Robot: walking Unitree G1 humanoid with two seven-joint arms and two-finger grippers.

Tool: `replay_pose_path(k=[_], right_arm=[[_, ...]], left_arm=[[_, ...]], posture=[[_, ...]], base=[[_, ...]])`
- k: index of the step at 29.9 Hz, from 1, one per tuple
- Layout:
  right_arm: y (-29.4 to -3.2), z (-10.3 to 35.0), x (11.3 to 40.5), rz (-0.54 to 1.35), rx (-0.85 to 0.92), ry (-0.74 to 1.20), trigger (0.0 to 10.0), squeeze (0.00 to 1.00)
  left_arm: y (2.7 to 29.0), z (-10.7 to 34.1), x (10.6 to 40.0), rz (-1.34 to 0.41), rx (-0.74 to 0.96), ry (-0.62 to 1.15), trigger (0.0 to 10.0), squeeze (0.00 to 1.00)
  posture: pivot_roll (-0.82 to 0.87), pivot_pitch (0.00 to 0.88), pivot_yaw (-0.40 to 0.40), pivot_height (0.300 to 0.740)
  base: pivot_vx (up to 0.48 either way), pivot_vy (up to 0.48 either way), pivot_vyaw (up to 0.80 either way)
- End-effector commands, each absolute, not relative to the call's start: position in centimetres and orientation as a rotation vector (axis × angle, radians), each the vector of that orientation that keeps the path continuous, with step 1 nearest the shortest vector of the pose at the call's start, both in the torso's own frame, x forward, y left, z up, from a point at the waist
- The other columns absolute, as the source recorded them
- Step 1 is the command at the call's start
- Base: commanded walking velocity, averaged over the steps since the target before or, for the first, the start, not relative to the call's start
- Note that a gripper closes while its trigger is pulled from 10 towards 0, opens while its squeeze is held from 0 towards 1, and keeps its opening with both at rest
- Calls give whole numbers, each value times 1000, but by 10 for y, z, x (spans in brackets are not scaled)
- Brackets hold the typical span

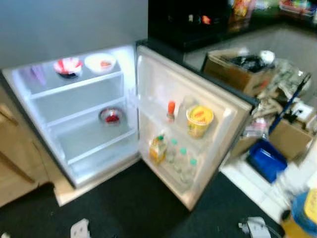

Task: Restocking fridge

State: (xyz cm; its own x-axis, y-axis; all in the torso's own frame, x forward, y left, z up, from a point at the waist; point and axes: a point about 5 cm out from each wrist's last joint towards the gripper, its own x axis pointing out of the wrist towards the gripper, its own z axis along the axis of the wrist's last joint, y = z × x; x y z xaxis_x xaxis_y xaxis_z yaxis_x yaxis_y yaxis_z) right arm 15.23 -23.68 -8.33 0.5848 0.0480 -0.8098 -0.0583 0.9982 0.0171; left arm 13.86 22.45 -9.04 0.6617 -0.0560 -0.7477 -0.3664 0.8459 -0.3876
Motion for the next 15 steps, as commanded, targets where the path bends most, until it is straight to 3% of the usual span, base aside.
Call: replay_pose_path(k=[1, 10, 15], right_arm=[[-240, -81, 155, 65, -28, 935, 10000, 0], [-241, -81, 155, 49, -23, 930, 10000, 0], [-245, -80, 155, 2, -24, 922, 10000, 0]], left_arm=[[223, -95, 126, 191, -548, 887, 10000, 0], [225, -94, 129, 209, -555, 873, 10000, 0], [224, -94, 129, 201, -552, 875, 10000, 0]], posture=[[-70, 79, -27, 740], [-67, 71, -27, 740], [-71, 75, -26, 740]], base=[[0, -412, 775], [0, 0, 775], [0, 0, 0]])
